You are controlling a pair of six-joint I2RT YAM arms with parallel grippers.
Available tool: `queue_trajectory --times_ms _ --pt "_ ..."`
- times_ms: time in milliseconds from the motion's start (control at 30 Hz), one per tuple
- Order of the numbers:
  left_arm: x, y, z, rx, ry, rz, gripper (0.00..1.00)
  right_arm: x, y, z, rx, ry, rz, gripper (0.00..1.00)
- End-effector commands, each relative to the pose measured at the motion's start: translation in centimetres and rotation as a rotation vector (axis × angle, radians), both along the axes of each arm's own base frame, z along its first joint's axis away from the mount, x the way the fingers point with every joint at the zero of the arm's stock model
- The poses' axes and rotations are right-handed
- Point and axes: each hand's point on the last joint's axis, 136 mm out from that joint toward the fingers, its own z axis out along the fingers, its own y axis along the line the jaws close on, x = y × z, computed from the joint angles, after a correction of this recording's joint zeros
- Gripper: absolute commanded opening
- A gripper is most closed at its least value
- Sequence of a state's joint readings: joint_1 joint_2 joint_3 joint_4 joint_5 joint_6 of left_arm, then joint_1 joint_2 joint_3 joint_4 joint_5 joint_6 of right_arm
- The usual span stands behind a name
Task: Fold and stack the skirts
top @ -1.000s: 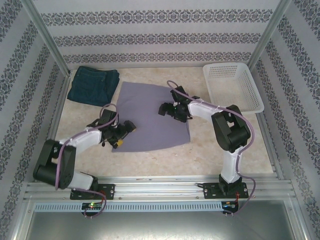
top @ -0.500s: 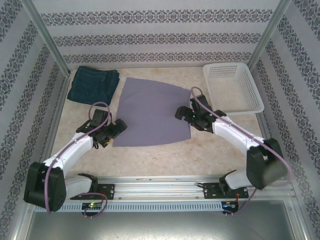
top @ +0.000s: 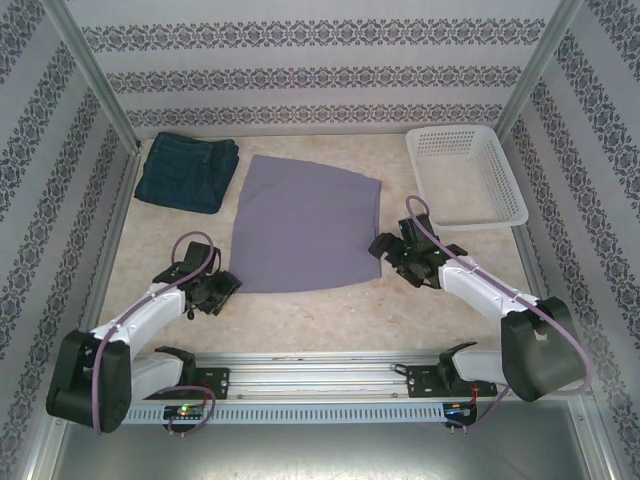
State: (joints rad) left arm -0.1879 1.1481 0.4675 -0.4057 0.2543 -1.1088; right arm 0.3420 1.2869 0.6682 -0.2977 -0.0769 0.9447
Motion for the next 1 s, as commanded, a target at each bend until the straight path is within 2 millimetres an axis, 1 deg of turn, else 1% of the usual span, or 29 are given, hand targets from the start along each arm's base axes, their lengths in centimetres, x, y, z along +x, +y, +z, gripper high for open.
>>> queue_trajectory --times_ms 0,167,233,333,400,467,600,667,733,833,967 --pt "1.8 -0.8 0.4 -0.07 -0.047 0.043 0.47 0.8 0.6 1.2 0.039 -0.04 0.003 0.98" --pt "2.8 -0.6 0.3 -0.033 -0.061 0.02 0.4 0.5 0.8 1.0 0.067 -0.051 0.003 0.98" --pt "3.1 -0.6 0.0 -0.027 -0.061 0.011 0.35 0.4 1.2 0.9 0.088 -0.059 0.013 0.98" --pt "3.9 -0.8 -0.2 -0.036 -0.078 0.011 0.32 0.1 1.7 0.8 0.111 -0.07 0.034 0.97" --pt "4.6 -1.1 0.2 -0.045 -0.098 0.005 0.28 -0.2 2.0 0.6 0.122 -0.07 0.047 0.96" --pt "5.3 -1.2 1.2 -0.038 -0.124 -0.014 0.24 -0.5 2.3 0.3 0.13 -0.063 0.059 0.96" --pt "6.1 -0.7 3.4 0.022 -0.157 -0.059 0.23 -0.9 2.4 -0.3 0.136 -0.041 0.058 0.96" --pt "6.1 -0.4 3.9 0.045 -0.167 -0.07 0.22 -0.9 2.5 -0.5 0.137 -0.035 0.053 0.96" --pt "5.9 -0.2 4.1 0.059 -0.17 -0.076 0.21 -0.8 2.6 -0.5 0.143 -0.037 0.052 0.96" --pt "5.7 0.0 3.9 0.065 -0.173 -0.076 0.16 -0.6 3.0 -0.4 0.155 -0.036 0.063 0.97" --pt "6.1 -0.3 3.9 0.077 -0.186 -0.125 0.1 -0.7 3.8 -0.2 0.166 -0.023 0.098 0.98"
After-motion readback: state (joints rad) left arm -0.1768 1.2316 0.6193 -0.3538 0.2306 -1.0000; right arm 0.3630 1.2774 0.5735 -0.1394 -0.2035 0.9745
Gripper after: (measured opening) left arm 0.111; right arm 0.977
